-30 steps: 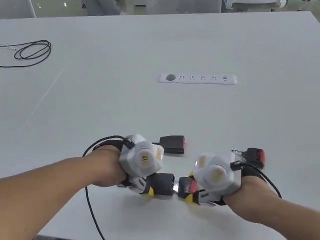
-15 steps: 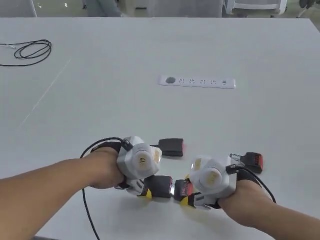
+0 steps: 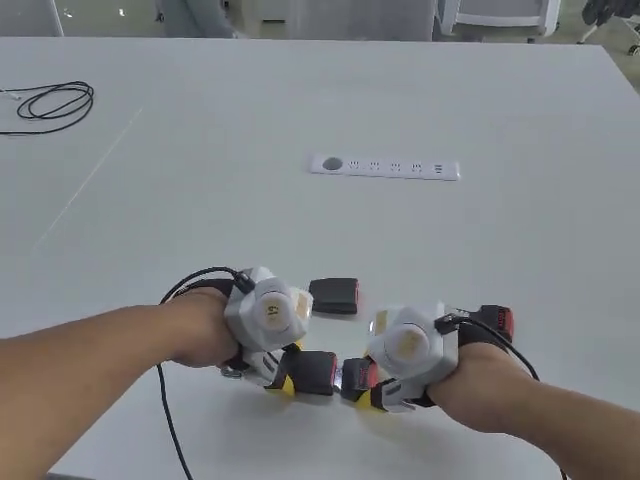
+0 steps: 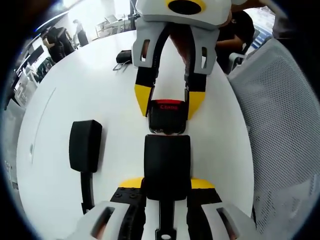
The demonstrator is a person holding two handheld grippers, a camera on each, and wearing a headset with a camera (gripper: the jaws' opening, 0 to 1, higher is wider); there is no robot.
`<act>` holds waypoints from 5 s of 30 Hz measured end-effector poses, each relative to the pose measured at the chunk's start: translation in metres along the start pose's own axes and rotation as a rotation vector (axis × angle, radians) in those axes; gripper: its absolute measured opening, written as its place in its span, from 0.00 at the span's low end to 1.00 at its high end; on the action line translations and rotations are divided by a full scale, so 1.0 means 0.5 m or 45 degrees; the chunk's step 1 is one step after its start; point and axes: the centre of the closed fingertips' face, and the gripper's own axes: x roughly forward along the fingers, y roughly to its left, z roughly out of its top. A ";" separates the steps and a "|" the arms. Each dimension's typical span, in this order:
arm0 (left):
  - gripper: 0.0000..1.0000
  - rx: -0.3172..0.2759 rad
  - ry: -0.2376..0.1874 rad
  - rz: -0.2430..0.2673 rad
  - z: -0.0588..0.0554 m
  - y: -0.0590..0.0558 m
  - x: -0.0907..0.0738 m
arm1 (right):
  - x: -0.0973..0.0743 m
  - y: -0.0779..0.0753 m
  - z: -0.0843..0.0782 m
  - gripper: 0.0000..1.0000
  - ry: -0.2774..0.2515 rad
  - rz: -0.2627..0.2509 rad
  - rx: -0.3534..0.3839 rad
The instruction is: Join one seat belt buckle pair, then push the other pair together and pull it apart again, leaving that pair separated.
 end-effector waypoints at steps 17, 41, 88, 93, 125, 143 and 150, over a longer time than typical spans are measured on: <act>0.32 0.013 0.017 0.024 -0.001 0.001 0.001 | 0.000 0.000 -0.003 0.33 0.014 -0.009 -0.021; 0.34 -0.067 0.053 0.056 -0.002 0.000 -0.001 | -0.009 0.002 0.004 0.35 -0.050 -0.047 -0.007; 0.42 -0.036 -0.051 0.229 0.063 0.237 -0.023 | -0.206 -0.204 -0.261 0.39 0.068 -0.237 0.219; 0.41 0.011 0.000 0.218 0.051 0.240 -0.009 | -0.203 -0.219 -0.274 0.39 0.087 -0.231 0.204; 0.32 0.083 0.037 0.120 0.059 0.232 0.004 | -0.156 -0.213 -0.237 0.32 0.102 -0.131 0.204; 0.32 0.089 0.074 0.110 0.065 0.224 0.002 | -0.067 -0.228 -0.102 0.32 0.019 -0.082 0.088; 0.32 0.076 0.079 0.117 0.062 0.227 0.002 | -0.054 -0.230 -0.081 0.32 0.008 -0.079 0.054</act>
